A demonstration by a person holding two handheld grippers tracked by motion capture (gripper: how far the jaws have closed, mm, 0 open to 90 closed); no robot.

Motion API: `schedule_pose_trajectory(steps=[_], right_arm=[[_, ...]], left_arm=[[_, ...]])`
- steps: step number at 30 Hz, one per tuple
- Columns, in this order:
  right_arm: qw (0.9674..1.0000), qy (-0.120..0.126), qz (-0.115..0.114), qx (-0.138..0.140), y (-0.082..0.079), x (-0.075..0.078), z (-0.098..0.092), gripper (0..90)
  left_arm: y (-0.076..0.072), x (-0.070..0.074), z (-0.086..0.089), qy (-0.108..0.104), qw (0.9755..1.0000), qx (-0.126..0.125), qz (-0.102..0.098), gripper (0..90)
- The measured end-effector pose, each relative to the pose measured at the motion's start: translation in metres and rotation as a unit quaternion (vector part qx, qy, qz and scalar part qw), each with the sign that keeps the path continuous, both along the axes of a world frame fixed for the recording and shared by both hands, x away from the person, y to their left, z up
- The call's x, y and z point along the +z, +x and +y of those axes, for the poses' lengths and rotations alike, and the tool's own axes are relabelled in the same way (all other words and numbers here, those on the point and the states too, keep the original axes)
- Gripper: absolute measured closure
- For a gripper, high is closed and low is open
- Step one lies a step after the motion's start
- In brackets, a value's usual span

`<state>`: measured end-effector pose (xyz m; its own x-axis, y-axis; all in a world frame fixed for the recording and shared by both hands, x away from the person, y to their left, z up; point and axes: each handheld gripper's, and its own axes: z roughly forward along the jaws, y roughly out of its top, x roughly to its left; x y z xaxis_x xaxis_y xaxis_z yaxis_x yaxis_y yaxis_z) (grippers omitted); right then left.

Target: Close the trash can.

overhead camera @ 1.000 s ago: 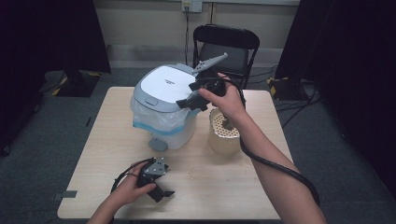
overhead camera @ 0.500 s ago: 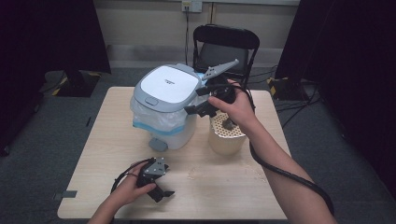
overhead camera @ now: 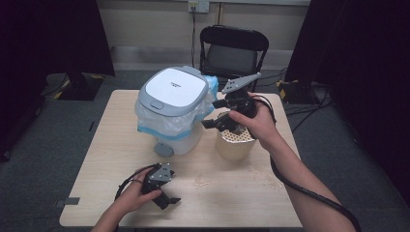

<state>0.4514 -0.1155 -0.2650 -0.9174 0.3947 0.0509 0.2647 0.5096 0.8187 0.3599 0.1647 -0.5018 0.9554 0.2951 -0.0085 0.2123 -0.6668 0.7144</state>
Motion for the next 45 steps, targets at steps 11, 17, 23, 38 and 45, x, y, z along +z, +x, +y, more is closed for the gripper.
schedule_pose_trajectory(steps=[11, 17, 23, 38, 45], right_arm=[[1.0, 0.001, 0.007, -0.002, -0.009, -0.016, -0.015, 14.5], [1.0, -0.002, 0.008, 0.005, -0.015, -0.025, -0.018, 14.4], [0.9999, -0.008, 0.01, 0.01, -0.022, -0.034, -0.021, 14.5], [0.9996, -0.007, 0.022, 0.019, -0.038, -0.067, -0.033, 14.5], [0.9995, -0.007, 0.027, 0.018, -0.045, -0.079, -0.039, 14.5]], left_arm=[[0.0, 0.0, 0.0, -0.001, 1.0, 0.001, 0.001, 0.0], [0.0, 0.0, 0.0, -0.003, 1.0, 0.002, 0.0, 0.0], [0.0, 0.0, 0.0, -0.001, 1.0, 0.001, -0.001, 0.0], [0.0, 0.0, 0.0, -0.003, 1.0, 0.002, 0.0, 0.0], [0.0, 0.0, 0.0, -0.002, 1.0, 0.002, 0.0, 0.0]])
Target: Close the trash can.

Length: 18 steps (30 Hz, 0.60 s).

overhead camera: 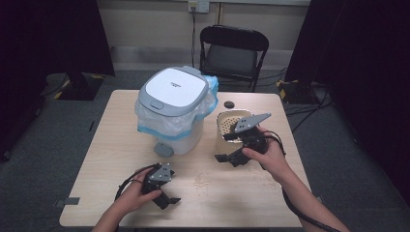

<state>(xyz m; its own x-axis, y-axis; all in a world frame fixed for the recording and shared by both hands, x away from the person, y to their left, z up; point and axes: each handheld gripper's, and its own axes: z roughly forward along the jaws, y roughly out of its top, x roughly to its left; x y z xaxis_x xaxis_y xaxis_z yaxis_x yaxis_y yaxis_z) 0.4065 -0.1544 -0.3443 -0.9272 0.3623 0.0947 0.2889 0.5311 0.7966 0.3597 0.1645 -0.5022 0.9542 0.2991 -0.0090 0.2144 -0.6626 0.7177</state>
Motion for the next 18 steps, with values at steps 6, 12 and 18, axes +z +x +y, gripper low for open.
schedule_pose_trajectory(steps=[6, 12, 18], right_arm=[[1.0, 0.009, 0.005, 0.0, -0.005, -0.01, -0.005, 14.6], [0.9999, 0.004, 0.01, 0.005, -0.011, -0.019, -0.008, 14.6], [0.9999, 0.009, 0.013, 0.001, -0.014, -0.027, -0.014, 14.6]], left_arm=[[0.0, 0.0, 0.0, 0.0, 1.0, -0.001, 0.001, 0.0], [0.0, 0.0, 0.0, 0.002, 1.0, 0.0, 0.002, 0.0], [0.0, 0.0, 0.0, 0.002, 1.0, 0.0, 0.002, 0.0]])
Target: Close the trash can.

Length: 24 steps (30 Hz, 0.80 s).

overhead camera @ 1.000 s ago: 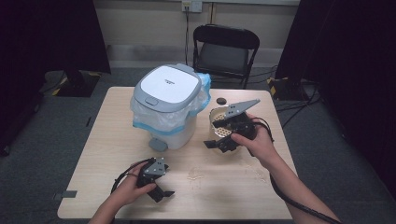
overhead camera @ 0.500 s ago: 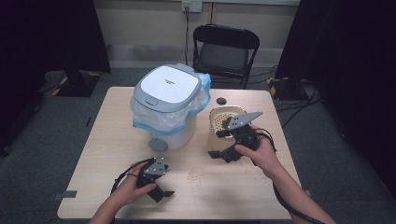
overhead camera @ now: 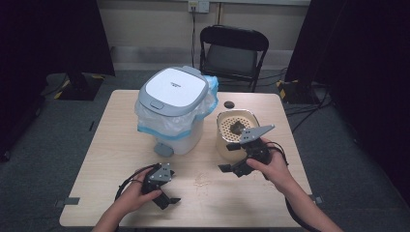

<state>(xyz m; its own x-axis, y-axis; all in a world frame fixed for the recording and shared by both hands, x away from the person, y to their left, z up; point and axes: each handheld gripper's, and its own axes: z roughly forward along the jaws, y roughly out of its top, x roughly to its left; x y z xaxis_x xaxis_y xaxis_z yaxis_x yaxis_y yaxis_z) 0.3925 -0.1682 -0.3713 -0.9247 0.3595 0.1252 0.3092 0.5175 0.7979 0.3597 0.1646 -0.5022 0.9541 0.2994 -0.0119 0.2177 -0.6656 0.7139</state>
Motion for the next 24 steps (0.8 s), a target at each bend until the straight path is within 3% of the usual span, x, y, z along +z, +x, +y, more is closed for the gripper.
schedule_pose_trajectory(steps=[24], right_arm=[[0.9999, 0.005, 0.009, -0.012, -0.012, -0.028, -0.023, 14.6]], left_arm=[[0.0, 0.0, 0.0, 0.0, 1.0, 0.0, 0.0, 0.0]])
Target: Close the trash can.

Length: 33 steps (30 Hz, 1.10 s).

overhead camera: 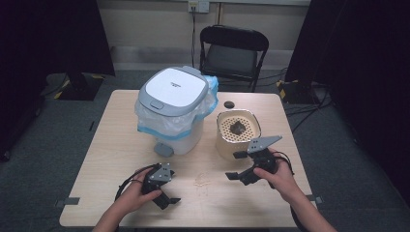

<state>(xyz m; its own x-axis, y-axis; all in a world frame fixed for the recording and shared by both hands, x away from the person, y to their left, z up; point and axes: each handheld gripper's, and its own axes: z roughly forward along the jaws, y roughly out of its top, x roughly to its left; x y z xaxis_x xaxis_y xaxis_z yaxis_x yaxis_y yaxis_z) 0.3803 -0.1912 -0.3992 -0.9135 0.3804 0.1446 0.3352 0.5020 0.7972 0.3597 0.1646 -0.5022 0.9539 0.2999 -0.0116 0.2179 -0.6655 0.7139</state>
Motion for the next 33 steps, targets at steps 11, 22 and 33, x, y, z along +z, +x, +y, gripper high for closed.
schedule_pose_trajectory(steps=[11, 22, 33], right_arm=[[0.9999, -0.007, 0.01, 0.003, -0.008, -0.023, -0.004, 14.6], [0.9997, -0.016, 0.016, 0.0, -0.012, -0.045, -0.007, 14.6], [0.9995, -0.024, 0.02, -0.005, -0.015, -0.06, -0.012, 14.6]], left_arm=[[0.0, 0.0, 0.0, 0.0, 1.0, 0.0, 0.0, 0.0], [0.0, 0.0, 0.0, -0.001, 1.0, 0.001, 0.001, 0.0], [0.0, 0.0, 0.0, -0.001, 1.0, 0.001, 0.0, 0.0]])
